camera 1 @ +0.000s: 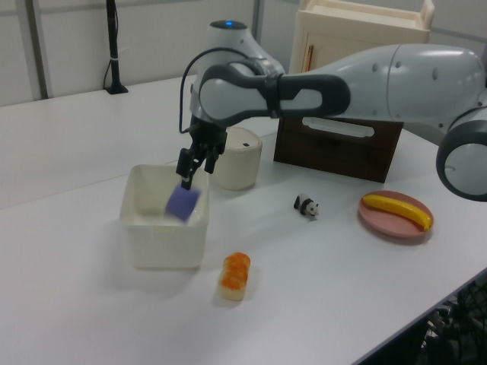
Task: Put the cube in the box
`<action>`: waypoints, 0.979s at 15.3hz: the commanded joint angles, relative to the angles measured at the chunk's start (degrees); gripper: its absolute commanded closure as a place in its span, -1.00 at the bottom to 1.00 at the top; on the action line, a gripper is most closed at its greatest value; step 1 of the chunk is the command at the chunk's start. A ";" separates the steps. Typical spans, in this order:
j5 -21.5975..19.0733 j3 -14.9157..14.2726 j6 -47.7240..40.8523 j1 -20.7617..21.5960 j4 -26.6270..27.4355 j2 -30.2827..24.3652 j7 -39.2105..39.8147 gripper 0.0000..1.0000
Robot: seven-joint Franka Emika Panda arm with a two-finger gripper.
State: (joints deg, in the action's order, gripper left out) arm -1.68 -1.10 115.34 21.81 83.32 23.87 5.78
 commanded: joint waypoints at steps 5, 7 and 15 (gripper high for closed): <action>0.80 -0.84 -4.91 -1.49 -0.70 -4.61 -4.63 -1.00; 0.63 -0.49 -12.04 -5.09 -0.97 -7.59 -6.74 -1.00; 0.98 0.04 -24.81 -17.58 0.53 -15.61 -13.16 -1.00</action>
State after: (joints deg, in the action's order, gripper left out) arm -1.15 -1.85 92.10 7.72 81.17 11.72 -5.36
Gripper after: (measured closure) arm 0.000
